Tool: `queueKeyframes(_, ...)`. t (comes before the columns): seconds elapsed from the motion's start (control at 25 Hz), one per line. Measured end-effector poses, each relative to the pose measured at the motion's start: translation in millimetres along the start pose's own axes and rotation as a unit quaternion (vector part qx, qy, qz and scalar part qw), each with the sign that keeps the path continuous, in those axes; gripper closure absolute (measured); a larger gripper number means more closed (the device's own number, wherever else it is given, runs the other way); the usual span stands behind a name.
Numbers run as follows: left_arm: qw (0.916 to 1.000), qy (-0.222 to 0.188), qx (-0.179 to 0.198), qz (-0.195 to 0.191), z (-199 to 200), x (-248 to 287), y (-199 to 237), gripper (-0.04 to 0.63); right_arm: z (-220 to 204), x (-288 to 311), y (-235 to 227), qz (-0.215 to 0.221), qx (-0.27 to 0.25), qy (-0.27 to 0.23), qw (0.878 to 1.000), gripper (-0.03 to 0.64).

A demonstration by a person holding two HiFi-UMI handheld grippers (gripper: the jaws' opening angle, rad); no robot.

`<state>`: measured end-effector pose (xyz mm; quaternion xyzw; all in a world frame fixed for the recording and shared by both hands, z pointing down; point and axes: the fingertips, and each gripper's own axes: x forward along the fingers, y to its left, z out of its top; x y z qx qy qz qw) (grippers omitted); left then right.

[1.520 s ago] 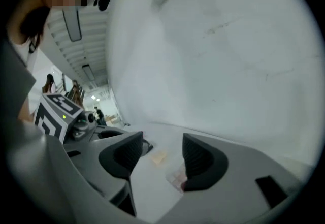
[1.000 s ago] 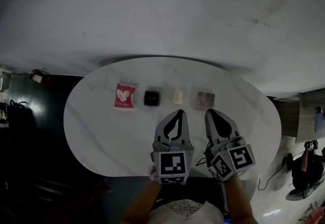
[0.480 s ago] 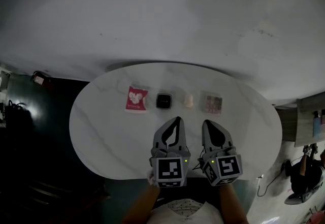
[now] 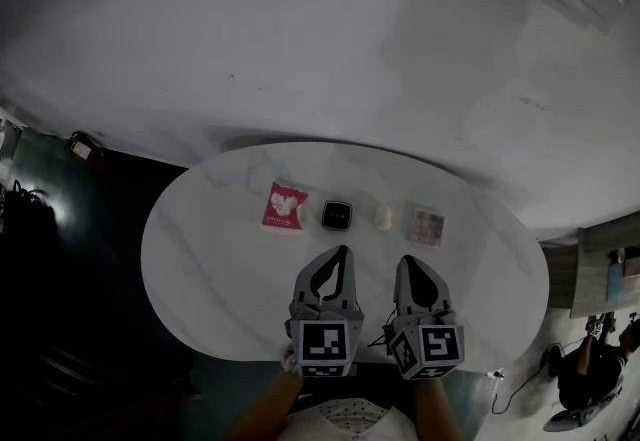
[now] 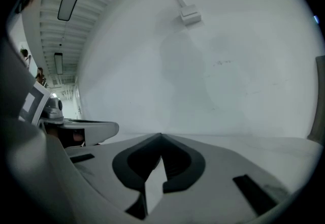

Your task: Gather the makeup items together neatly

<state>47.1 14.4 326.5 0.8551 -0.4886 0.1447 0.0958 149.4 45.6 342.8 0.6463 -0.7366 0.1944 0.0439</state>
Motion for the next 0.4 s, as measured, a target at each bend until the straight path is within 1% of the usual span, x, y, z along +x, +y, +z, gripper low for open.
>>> queueKeyframes(0.2, 1.0, -0.005, 0.002, -0.003, 2.6, -6.2, 4.8, 0.558, -1.5, 0.3, 7.4, 0.0, 0.016, 0.003, 1.0, 0.614)
queueKeyframes(0.4, 0.9996, 0.018, -0.018, -0.012, 4.2, -13.8, 6.1, 0.558, -5.2, 1.2, 15.5, -0.006, 0.024, 0.008, 1.0, 0.614)
